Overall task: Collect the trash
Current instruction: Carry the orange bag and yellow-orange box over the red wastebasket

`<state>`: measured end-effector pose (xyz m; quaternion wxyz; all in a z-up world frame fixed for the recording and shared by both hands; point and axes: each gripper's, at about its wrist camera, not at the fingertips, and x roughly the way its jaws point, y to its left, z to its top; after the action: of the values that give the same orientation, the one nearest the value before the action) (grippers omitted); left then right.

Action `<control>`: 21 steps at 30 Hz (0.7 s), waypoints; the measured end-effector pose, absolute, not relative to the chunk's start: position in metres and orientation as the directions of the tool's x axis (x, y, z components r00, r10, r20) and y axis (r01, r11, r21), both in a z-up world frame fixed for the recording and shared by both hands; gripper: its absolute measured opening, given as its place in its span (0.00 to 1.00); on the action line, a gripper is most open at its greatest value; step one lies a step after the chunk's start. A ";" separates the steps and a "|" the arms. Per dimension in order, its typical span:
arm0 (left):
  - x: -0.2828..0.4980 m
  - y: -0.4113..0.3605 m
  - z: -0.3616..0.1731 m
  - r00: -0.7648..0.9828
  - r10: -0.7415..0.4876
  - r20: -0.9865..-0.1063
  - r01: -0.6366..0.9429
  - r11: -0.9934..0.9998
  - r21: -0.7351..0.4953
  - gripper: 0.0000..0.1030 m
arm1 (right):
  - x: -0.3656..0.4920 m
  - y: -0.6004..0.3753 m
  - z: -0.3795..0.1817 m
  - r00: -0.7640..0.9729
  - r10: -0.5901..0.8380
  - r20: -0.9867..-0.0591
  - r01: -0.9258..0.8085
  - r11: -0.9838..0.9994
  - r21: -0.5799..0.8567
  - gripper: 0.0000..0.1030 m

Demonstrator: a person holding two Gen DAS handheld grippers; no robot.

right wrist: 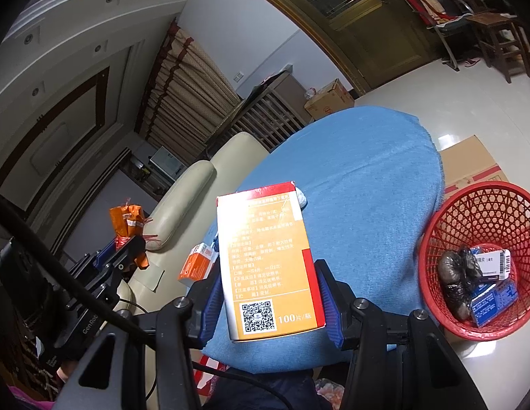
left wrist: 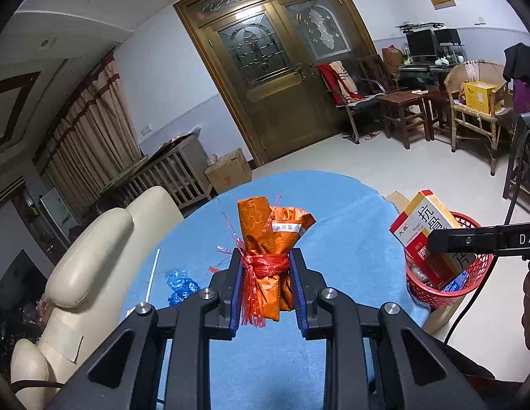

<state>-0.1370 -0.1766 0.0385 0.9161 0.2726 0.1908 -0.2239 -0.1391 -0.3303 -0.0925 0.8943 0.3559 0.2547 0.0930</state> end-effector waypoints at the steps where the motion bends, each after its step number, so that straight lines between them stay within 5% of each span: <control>1: -0.137 -0.177 0.038 0.826 -0.307 -0.472 0.516 0.749 0.416 0.26 | -0.139 -0.332 -0.093 0.854 0.346 -0.389 0.018 0.727 0.686 0.52; 21: -0.138 -0.186 0.036 0.811 -0.327 -0.486 0.555 0.693 0.460 0.26 | -0.171 -0.357 -0.097 0.877 0.302 -0.374 0.071 0.688 0.723 0.52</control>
<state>-0.1381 -0.1862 0.0365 0.9010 0.3057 0.1866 -0.2445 -0.1711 -0.3575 -0.0970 0.8869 0.3898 0.2393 0.0652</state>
